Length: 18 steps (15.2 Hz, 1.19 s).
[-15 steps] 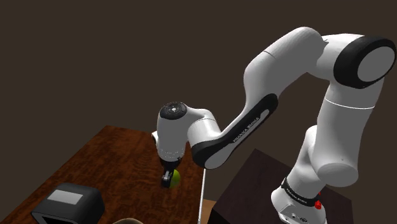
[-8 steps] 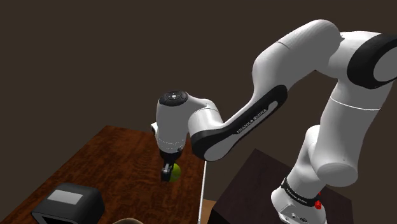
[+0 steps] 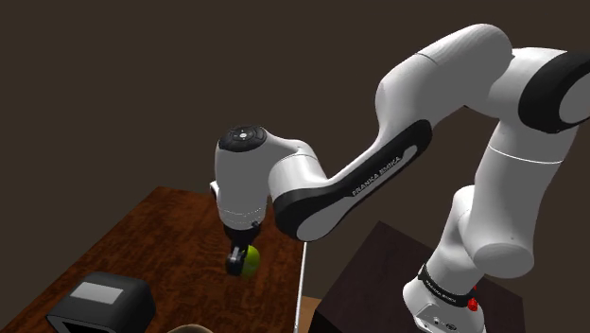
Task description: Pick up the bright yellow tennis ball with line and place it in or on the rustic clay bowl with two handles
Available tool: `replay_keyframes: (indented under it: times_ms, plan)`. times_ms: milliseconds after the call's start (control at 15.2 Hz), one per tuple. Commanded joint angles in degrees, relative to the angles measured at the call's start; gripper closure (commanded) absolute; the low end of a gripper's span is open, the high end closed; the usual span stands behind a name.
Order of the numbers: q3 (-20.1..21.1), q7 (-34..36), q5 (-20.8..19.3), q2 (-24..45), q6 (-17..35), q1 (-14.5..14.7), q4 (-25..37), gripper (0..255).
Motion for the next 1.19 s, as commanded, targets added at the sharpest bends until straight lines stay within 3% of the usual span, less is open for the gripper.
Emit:
replay_keyframes:
  times_ms: [0,528,858,1122]
  plan:
    - [0.88,3.24,-1.30,2.40,-1.44,1.90,2.93,255]
    - [2.23,13.37,-6.68,14.45,-9.42,10.94,19.31,255]
    - [1.86,17.95,-9.80,24.10,-16.25,18.58,33.97,255]
    - [1.28,18.69,-10.58,25.34,-13.97,18.81,32.76,255]
